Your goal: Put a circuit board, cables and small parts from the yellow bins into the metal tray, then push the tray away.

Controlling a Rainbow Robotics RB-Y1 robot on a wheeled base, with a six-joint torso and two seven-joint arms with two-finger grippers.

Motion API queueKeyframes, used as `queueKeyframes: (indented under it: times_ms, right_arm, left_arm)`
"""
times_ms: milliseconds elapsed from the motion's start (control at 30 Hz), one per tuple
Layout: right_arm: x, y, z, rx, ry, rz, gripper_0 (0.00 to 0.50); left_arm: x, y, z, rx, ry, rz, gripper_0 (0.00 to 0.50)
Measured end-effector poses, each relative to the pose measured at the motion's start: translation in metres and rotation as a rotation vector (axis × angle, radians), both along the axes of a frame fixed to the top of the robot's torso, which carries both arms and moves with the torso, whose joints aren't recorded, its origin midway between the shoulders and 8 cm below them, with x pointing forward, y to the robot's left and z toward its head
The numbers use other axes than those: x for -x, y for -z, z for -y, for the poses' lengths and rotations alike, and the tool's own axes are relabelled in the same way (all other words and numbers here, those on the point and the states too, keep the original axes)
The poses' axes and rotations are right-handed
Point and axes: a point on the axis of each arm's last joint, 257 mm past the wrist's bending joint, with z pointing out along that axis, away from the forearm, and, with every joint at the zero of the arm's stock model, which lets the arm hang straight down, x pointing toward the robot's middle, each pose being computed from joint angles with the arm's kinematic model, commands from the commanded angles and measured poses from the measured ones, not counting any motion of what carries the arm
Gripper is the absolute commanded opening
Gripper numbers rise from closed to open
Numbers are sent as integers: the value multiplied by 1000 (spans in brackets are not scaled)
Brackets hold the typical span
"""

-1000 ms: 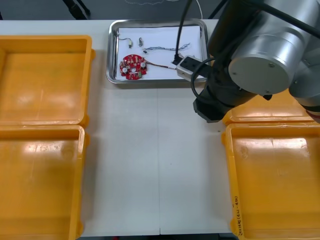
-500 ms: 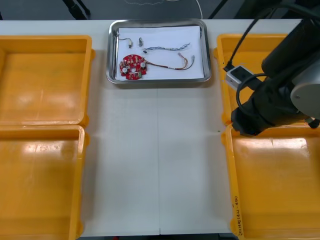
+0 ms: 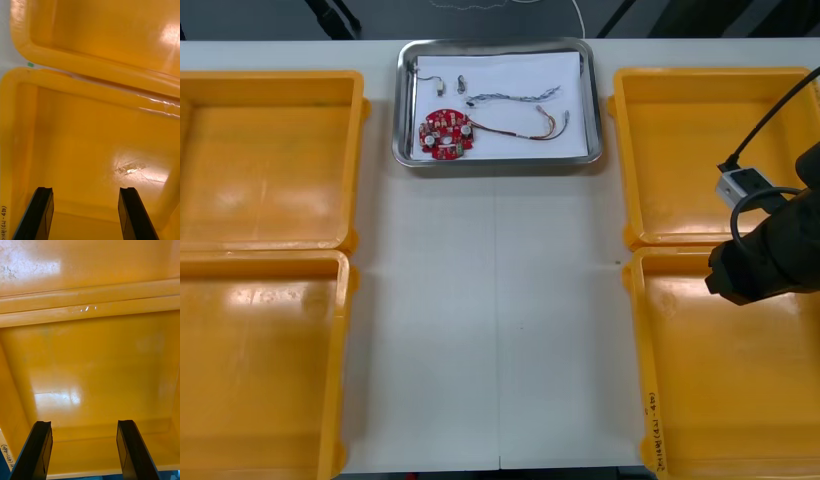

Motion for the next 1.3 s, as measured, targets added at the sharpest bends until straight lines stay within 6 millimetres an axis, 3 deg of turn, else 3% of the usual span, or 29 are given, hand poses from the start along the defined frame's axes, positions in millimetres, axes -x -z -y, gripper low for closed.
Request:
queueKeyframes:
  times_ms: [300,633,1300]
  right_arm:
    - [14,16,34,2,111,-23,500]
    - [23,26,55,-24,188,-23,500]
    - [18,23,60,-68,239,13,500]
  left_arm:
    - [0,0,0,0,0,0,500]
    - [0,0,0,0,0,0,500]
    - [0,0,0,0,0,0,500]
